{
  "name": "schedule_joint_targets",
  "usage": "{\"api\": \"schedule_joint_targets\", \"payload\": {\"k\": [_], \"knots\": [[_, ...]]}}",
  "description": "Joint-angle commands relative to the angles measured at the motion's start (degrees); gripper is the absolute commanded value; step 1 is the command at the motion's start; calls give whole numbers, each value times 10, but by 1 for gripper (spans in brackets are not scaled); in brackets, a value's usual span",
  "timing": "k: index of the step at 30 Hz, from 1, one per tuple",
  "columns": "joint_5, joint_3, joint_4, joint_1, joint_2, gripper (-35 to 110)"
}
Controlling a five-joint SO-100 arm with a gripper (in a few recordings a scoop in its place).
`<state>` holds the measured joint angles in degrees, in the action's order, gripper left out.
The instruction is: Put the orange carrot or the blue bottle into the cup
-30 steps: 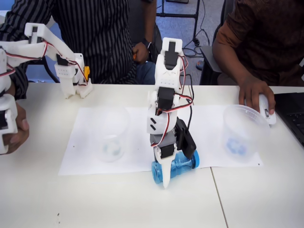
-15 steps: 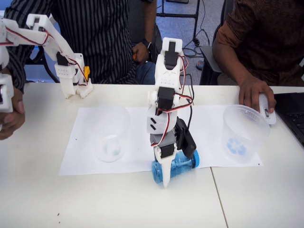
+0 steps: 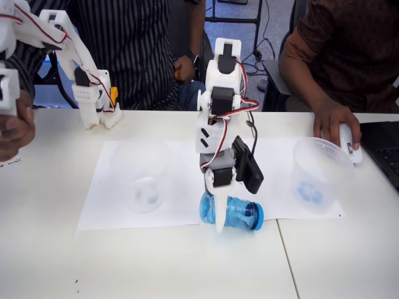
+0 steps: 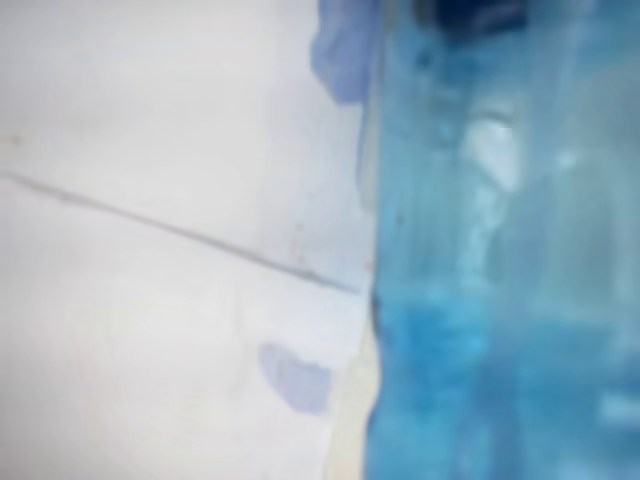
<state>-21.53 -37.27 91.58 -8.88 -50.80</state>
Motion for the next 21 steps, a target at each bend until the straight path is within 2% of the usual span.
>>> {"api": "schedule_joint_targets", "payload": {"k": [1, 21], "knots": [[-4, 47, 23, 2, -124, 26], [1, 39, 35, 44, -221, 26]]}}
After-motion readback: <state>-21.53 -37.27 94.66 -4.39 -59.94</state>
